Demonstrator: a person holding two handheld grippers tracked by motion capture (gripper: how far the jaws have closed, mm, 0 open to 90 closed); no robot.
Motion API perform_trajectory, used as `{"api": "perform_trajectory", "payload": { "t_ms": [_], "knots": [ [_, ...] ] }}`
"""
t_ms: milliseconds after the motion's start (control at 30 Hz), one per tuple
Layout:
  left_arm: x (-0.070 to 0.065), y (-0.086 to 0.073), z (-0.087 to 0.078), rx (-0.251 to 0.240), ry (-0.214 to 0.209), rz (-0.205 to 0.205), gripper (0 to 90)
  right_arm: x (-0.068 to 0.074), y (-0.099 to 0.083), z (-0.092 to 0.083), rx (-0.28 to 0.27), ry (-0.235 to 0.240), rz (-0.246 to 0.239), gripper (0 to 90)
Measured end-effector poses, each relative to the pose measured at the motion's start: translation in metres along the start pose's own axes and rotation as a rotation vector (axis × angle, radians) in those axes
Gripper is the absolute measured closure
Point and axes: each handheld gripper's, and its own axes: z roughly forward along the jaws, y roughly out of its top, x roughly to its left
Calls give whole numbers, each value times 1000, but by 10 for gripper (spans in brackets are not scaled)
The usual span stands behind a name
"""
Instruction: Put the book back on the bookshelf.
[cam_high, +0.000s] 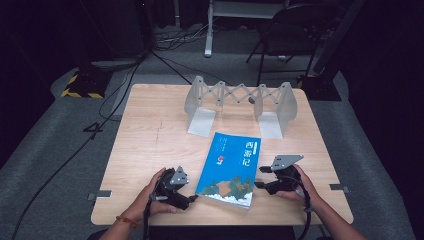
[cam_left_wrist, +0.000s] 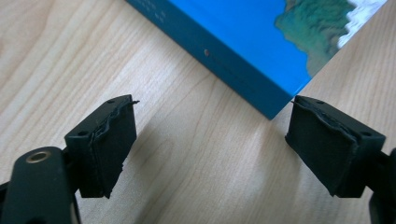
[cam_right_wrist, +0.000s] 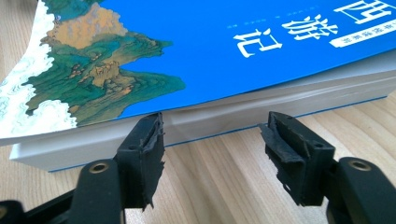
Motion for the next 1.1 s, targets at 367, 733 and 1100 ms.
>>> {"api": "perform_trajectory", "payload": {
  "t_ms": [367,733,1100],
  "knots": [
    [-9,7,-6,-39,-19,14,160,6,-6,10,71,23,-49,378],
    [-26,22,-5,-70,-32,77,168,5,1,-1,-1,35,-5,375],
    [-65,62,27,-55,-96,161,199,12,27,-3,-40,-29,-11,359]
  ]
}}
